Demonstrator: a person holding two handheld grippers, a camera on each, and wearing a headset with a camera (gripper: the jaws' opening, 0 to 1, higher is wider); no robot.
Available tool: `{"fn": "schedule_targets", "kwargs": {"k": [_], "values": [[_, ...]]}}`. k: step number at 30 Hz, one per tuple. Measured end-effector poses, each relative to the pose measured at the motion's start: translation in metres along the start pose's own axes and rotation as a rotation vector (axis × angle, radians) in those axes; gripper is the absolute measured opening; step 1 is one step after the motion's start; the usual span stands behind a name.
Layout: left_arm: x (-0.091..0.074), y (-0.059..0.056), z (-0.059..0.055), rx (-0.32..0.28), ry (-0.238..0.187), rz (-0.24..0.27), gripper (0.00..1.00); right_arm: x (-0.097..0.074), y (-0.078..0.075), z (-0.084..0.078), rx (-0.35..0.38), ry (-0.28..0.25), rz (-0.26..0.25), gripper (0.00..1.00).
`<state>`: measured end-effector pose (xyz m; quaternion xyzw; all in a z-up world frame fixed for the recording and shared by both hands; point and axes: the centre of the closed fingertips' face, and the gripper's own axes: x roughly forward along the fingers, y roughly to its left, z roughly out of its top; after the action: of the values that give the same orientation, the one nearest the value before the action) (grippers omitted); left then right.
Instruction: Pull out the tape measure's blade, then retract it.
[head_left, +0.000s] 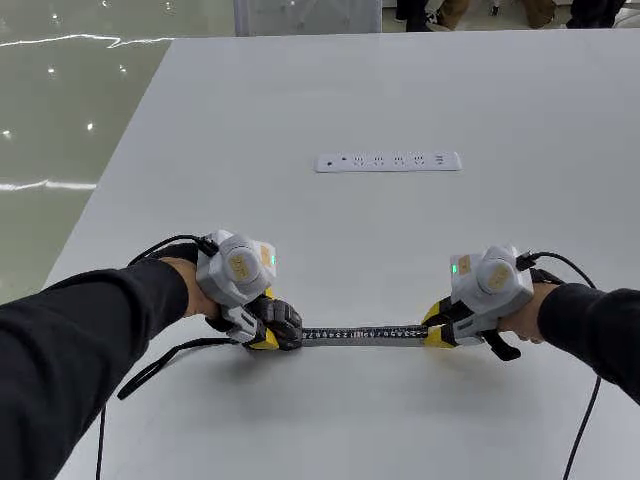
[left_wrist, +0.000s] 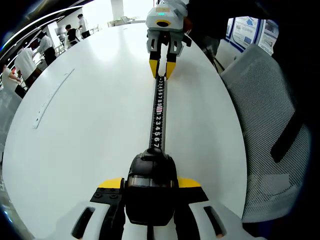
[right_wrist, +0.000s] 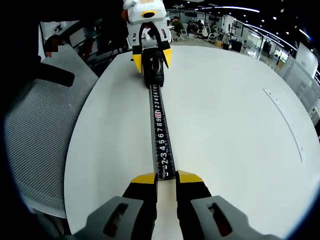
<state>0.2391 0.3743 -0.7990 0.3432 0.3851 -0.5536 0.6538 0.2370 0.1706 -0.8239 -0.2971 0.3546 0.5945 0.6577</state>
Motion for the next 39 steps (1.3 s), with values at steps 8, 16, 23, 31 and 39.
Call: {"fn": "schedule_targets", "kwargs": {"k": [8,16,23,31,39], "values": [[0.0,0.0,0.0,-0.001,0.002,0.001,0.34,-0.008,0.0,-0.009,0.001,0.009,-0.005,0.09],[0.0,0.0,0.001,-0.002,0.001,-0.001,0.34,-0.023,0.001,-0.02,0.012,0.024,-0.012,0.1],[0.001,0.0,0.001,-0.003,0.0,-0.002,0.34,-0.028,0.001,-0.025,0.019,0.028,-0.018,0.1],[0.001,0.0,0.001,-0.004,-0.001,-0.001,0.34,-0.029,0.0,-0.028,0.025,0.031,-0.015,0.1],[0.001,-0.001,0.001,-0.006,-0.004,-0.004,0.34,-0.03,0.001,-0.034,0.042,0.034,-0.015,0.1]]}}
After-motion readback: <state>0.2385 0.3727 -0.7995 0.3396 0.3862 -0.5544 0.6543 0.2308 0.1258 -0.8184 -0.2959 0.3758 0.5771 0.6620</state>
